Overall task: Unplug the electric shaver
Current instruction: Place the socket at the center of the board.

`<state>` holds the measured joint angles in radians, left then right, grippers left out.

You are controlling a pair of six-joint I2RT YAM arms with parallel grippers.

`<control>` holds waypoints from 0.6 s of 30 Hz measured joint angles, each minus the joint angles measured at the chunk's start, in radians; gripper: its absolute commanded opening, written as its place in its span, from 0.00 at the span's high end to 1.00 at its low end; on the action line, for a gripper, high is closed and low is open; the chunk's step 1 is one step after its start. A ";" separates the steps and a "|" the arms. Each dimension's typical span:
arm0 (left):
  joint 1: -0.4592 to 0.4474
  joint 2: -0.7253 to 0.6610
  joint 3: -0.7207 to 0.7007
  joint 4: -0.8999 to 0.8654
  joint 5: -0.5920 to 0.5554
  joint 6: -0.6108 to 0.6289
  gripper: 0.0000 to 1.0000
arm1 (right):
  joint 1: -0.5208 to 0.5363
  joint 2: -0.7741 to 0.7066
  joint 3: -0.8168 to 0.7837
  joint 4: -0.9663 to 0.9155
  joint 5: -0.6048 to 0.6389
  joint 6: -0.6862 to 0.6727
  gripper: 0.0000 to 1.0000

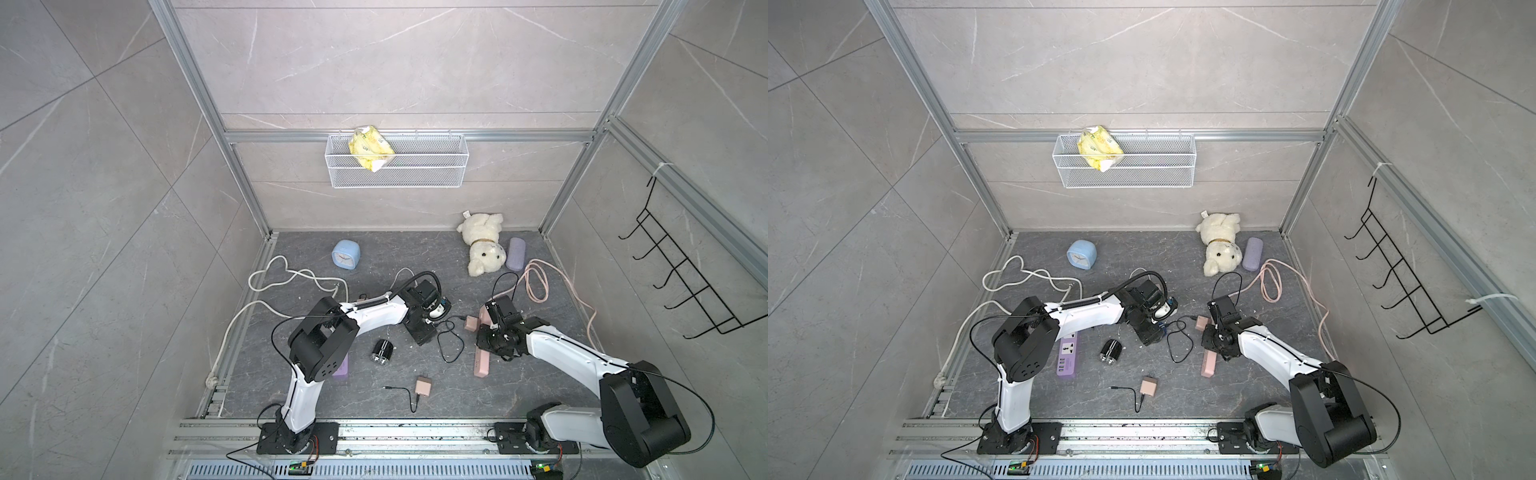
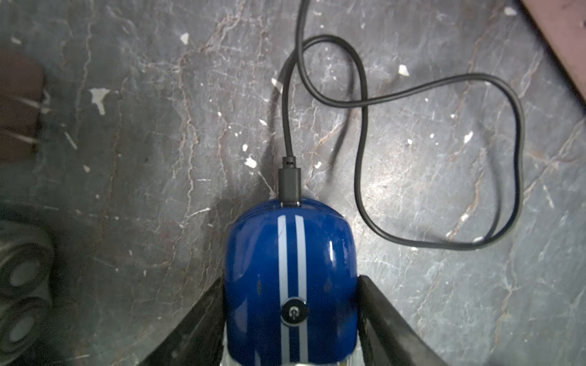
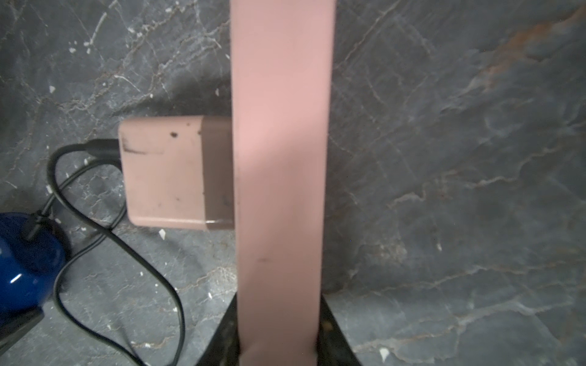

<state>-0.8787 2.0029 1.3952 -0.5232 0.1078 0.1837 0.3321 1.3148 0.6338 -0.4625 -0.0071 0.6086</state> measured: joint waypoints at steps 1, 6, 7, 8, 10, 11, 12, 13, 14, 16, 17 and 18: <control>0.000 0.000 0.000 0.000 0.001 0.002 0.47 | 0.000 0.000 0.000 0.000 0.000 0.000 1.00; 0.002 0.000 -0.001 0.002 0.006 0.000 0.50 | 0.000 0.000 0.000 0.000 0.000 0.000 0.90; 0.002 0.000 -0.001 0.002 0.008 0.000 0.51 | 0.000 0.000 0.000 0.000 0.000 0.000 0.85; 0.003 0.000 -0.002 0.003 0.008 0.000 0.51 | 0.000 0.000 0.000 0.000 0.000 0.000 0.81; 0.003 -0.001 -0.005 0.006 0.009 0.000 0.52 | 0.000 0.000 0.000 0.000 0.000 0.000 0.73; 0.003 -0.002 -0.006 0.008 0.010 0.000 0.52 | 0.000 0.000 0.000 0.000 0.000 0.000 0.70; 0.003 -0.002 -0.006 0.008 0.011 0.000 0.53 | 0.000 0.000 0.000 -0.001 0.000 0.000 0.66; 0.004 -0.002 -0.006 0.008 0.014 0.000 0.53 | 0.000 0.000 0.000 0.000 0.000 0.000 0.65; 0.005 -0.003 -0.006 0.008 0.016 0.000 0.53 | 0.000 0.000 0.000 0.000 -0.001 0.000 0.62; 0.006 -0.003 -0.008 0.008 0.023 0.000 0.53 | 0.000 0.000 -0.003 -0.009 -0.008 0.000 0.58; 0.008 -0.005 -0.008 0.008 0.027 0.000 0.53 | 0.000 0.000 -0.005 -0.013 -0.010 -0.001 0.58; 0.009 -0.007 -0.011 0.008 0.033 -0.001 0.54 | 0.000 0.000 -0.007 -0.016 -0.012 -0.001 0.56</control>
<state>-0.8700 1.9957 1.3842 -0.5148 0.1410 0.1829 0.3325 1.3148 0.6270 -0.4789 -0.0193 0.6075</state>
